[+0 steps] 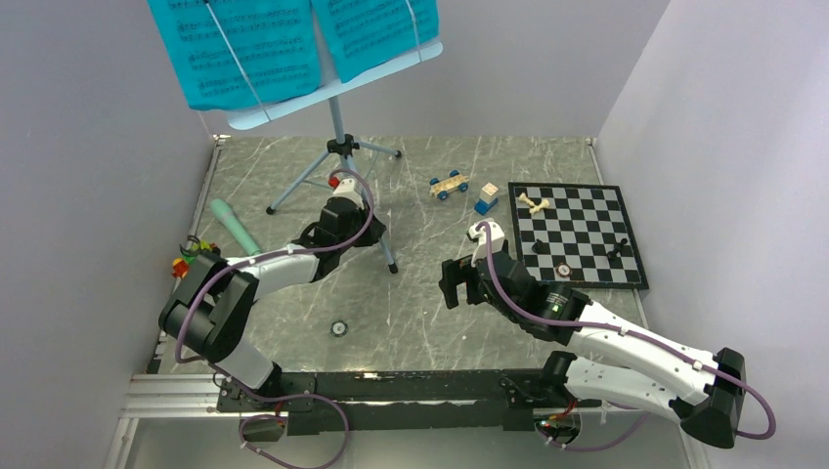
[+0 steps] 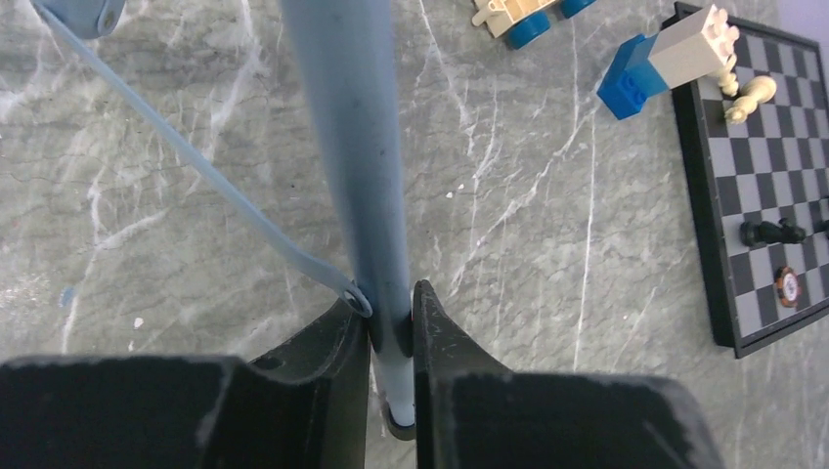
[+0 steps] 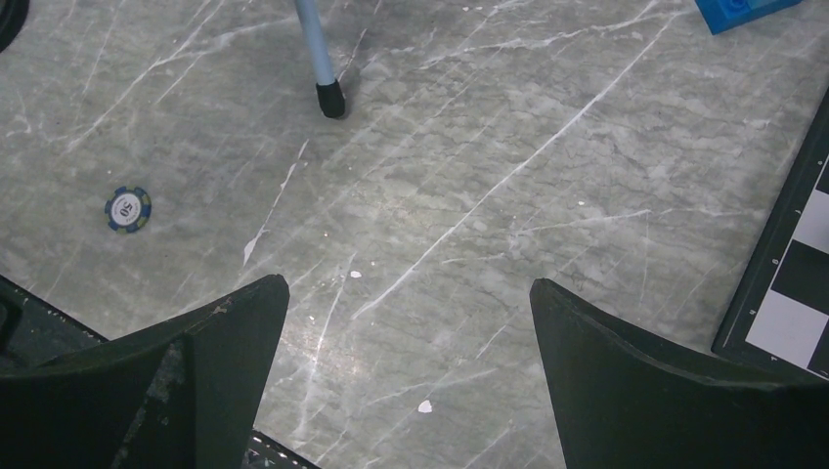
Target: Pack up the instrument practice props
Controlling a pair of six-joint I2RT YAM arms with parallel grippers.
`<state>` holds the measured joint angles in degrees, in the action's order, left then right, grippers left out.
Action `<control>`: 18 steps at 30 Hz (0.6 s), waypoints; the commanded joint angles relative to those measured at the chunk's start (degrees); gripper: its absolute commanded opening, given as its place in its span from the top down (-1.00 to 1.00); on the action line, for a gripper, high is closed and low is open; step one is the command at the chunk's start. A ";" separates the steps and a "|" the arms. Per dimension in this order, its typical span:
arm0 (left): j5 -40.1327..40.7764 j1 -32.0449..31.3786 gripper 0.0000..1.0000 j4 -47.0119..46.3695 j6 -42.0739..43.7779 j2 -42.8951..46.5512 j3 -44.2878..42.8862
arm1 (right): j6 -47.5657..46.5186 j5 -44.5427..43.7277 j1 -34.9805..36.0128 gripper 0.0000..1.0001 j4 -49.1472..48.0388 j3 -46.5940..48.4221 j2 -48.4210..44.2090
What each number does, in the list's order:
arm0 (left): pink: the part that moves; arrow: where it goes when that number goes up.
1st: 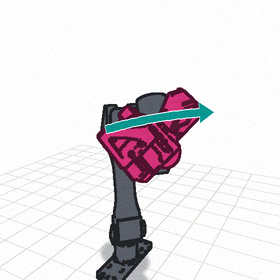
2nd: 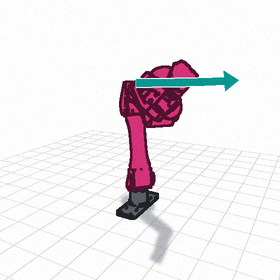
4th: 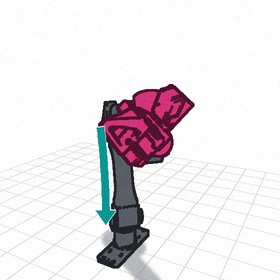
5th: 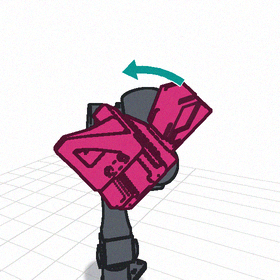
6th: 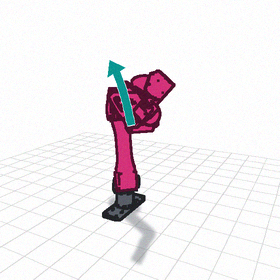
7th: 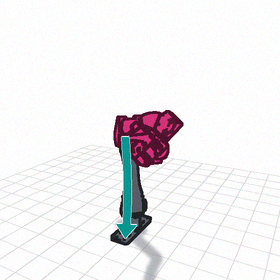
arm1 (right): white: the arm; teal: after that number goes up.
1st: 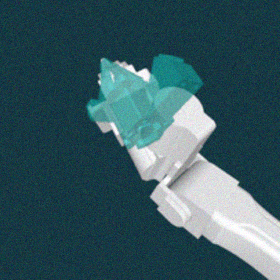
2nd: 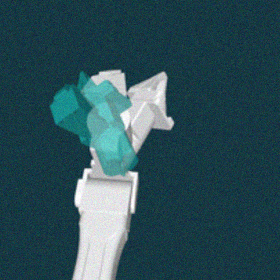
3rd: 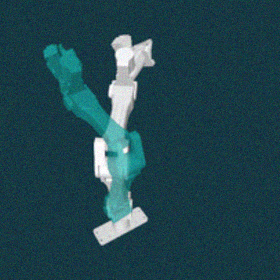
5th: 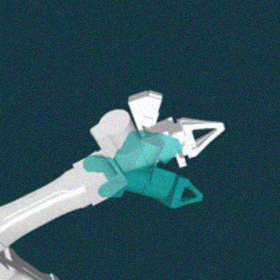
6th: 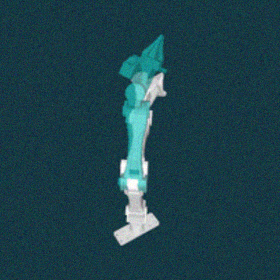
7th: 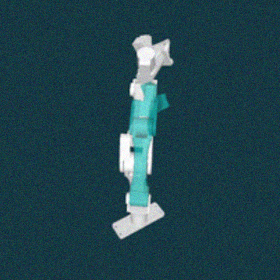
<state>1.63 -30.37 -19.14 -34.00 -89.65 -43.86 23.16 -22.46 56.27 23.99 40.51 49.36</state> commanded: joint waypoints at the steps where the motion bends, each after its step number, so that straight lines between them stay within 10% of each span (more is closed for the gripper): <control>1: -2.84 -1.76 0.80 -2.30 0.54 -0.66 -0.15 | 0.09 -0.98 -0.27 -1.00 0.29 0.87 -1.27; 18: -11.38 -3.18 1.00 -6.77 1.61 11.20 9.87 | -0.13 -1.12 -0.29 -0.99 0.28 1.59 -1.94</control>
<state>-2.00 -32.27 -22.90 -34.85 -82.32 -35.03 23.11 -22.50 56.23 24.16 40.51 48.64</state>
